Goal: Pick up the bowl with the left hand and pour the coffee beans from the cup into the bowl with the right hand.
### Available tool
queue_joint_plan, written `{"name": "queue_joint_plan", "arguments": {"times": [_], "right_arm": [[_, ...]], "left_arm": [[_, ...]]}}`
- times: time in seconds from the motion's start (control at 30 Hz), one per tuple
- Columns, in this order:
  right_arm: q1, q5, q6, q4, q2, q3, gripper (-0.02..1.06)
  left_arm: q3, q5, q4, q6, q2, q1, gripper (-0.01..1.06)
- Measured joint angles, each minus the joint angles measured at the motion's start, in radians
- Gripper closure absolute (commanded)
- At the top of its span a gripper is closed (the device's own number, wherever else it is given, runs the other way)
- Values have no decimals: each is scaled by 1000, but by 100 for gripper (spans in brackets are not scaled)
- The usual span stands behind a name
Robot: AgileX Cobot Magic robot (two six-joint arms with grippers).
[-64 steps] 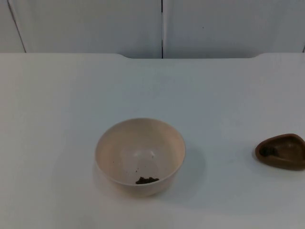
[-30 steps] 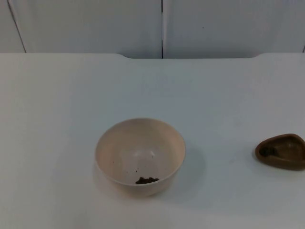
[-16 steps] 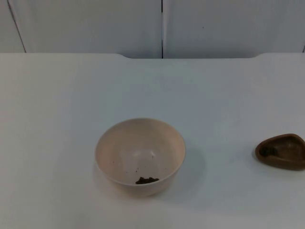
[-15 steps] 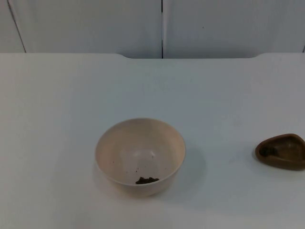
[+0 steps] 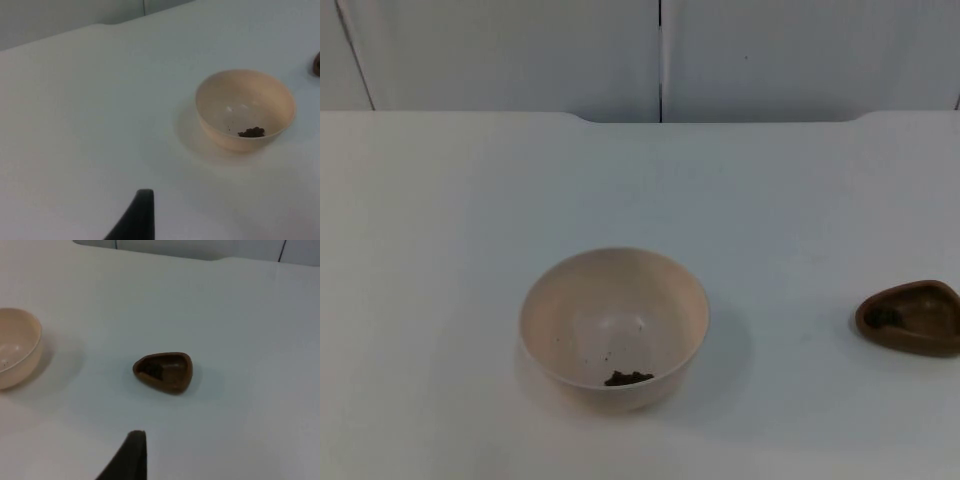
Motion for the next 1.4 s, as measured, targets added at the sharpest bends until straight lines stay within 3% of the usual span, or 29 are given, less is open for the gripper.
{"name": "queue_joint_plan", "arguments": {"times": [0.3, 0.4, 1.07, 1.4], "right_arm": [[-185, 0, 1, 0, 0, 0, -1], [-208, 0, 1, 0, 0, 0, -1], [-216, 0, 1, 7, 0, 0, -1], [-216, 0, 1, 7, 0, 0, -1]], "left_arm": [[0, 0, 0, 0, 0, 0, 0], [0, 0, 0, 0, 0, 0, 0], [0, 0, 0, 0, 0, 0, 0], [0, 0, 2, 0, 0, 113, 0]]}}
